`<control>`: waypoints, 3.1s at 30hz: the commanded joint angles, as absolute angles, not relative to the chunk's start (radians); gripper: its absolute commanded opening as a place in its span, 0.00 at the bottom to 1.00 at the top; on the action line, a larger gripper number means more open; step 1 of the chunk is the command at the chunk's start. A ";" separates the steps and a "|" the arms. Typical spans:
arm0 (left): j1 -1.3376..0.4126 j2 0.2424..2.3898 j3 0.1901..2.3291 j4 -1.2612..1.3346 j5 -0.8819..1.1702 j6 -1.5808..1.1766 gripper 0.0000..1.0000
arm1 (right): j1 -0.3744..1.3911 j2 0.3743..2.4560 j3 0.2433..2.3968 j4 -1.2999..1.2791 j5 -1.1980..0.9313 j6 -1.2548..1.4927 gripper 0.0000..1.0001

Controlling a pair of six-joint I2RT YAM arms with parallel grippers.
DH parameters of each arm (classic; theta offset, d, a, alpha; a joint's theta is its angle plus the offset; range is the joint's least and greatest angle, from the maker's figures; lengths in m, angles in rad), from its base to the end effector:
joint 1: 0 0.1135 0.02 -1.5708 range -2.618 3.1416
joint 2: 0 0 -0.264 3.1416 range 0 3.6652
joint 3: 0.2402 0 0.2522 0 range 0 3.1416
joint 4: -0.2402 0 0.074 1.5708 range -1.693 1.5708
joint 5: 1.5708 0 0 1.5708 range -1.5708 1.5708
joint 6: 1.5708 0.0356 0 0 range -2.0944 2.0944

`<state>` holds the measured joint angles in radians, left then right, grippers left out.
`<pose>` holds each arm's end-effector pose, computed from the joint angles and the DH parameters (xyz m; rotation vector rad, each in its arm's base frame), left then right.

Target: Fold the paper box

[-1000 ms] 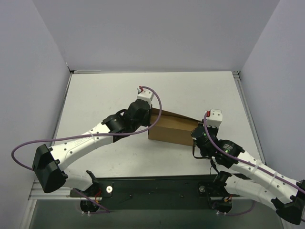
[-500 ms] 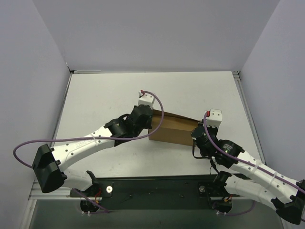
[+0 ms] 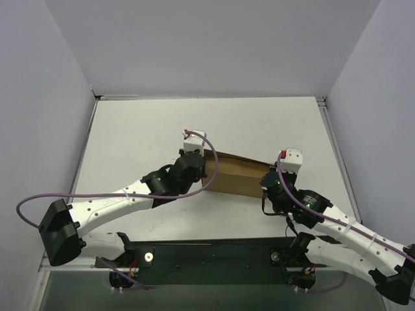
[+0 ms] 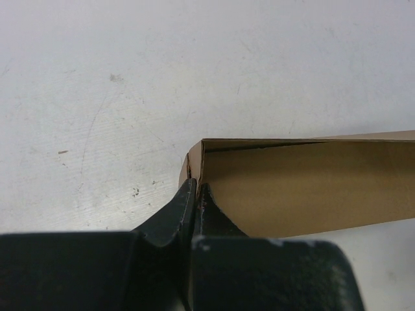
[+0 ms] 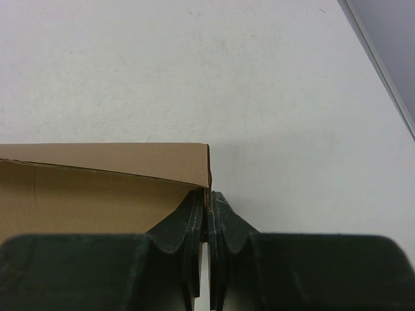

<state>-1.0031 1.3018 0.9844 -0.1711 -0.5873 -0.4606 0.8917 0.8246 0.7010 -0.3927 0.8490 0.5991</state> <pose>0.1741 -0.2363 0.2999 0.1817 1.9801 -0.3456 0.1314 0.1202 0.2885 0.2110 1.8930 0.1156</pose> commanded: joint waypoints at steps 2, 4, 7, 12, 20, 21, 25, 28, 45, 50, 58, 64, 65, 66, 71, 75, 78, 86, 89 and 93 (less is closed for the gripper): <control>-1.042 1.328 0.868 -0.270 -0.538 -0.479 0.00 | 0.899 0.841 0.664 -0.491 0.778 0.606 0.00; -1.052 1.331 0.859 -0.281 -0.564 -0.482 0.00 | 0.899 0.842 0.666 -0.492 0.778 0.603 0.00; -1.054 1.327 0.853 -0.310 -0.597 -0.474 0.00 | 0.899 0.842 0.669 -0.491 0.779 0.601 0.00; -1.051 1.316 0.830 -0.324 -0.595 -0.439 0.00 | 0.897 0.841 0.670 -0.492 0.781 0.600 0.00; -1.055 1.342 0.762 -0.276 -0.518 -0.440 0.00 | 0.899 0.841 0.672 -0.492 0.782 0.598 0.00; -1.055 1.333 0.753 -0.276 -0.526 -0.442 0.00 | 0.899 0.839 0.670 -0.492 0.784 0.600 0.00; -1.055 1.307 0.689 -0.242 -0.511 -0.437 0.00 | 0.899 0.841 0.669 -0.494 0.787 0.603 0.00; -1.063 1.305 0.647 -0.207 -0.494 -0.436 0.00 | 0.899 0.842 0.670 -0.494 0.788 0.604 0.00; -1.051 1.171 0.903 -0.330 -0.341 -0.362 0.68 | 0.900 0.831 0.667 -0.494 0.798 0.601 0.00; -0.991 1.089 0.931 -0.364 -0.154 -0.365 0.75 | 0.900 0.828 0.670 -0.492 0.799 0.597 0.00; -0.711 0.996 0.974 -0.301 0.113 -0.541 0.75 | 0.908 0.813 0.664 -0.494 0.808 0.595 0.00; -0.583 1.124 0.982 -0.170 0.227 -0.655 0.76 | 0.910 0.802 0.661 -0.494 0.808 0.589 0.00; -0.581 1.140 0.983 -0.154 0.232 -0.660 0.76 | 0.910 0.798 0.660 -0.492 0.813 0.592 0.00; -0.581 1.152 0.983 -0.128 0.233 -0.664 0.77 | 0.910 0.795 0.658 -0.492 0.811 0.591 0.00; -0.577 1.204 0.973 -0.025 0.230 -0.709 0.77 | 0.910 0.793 0.655 -0.494 0.811 0.597 0.00; -0.575 1.198 0.950 0.052 0.210 -0.739 0.76 | 0.911 0.793 0.652 -0.492 0.811 0.598 0.00; -0.571 1.195 0.953 0.063 0.189 -0.744 0.77 | 0.911 0.795 0.650 -0.492 0.810 0.600 0.00; -0.561 1.290 0.971 0.023 0.226 -0.707 0.76 | 0.911 0.804 0.652 -0.492 0.808 0.604 0.00; -0.561 1.296 0.944 0.021 0.218 -0.696 0.65 | 0.913 0.808 0.652 -0.492 0.808 0.604 0.00; -0.561 1.285 0.905 0.025 0.230 -0.693 0.58 | 0.913 0.810 0.652 -0.494 0.810 0.604 0.00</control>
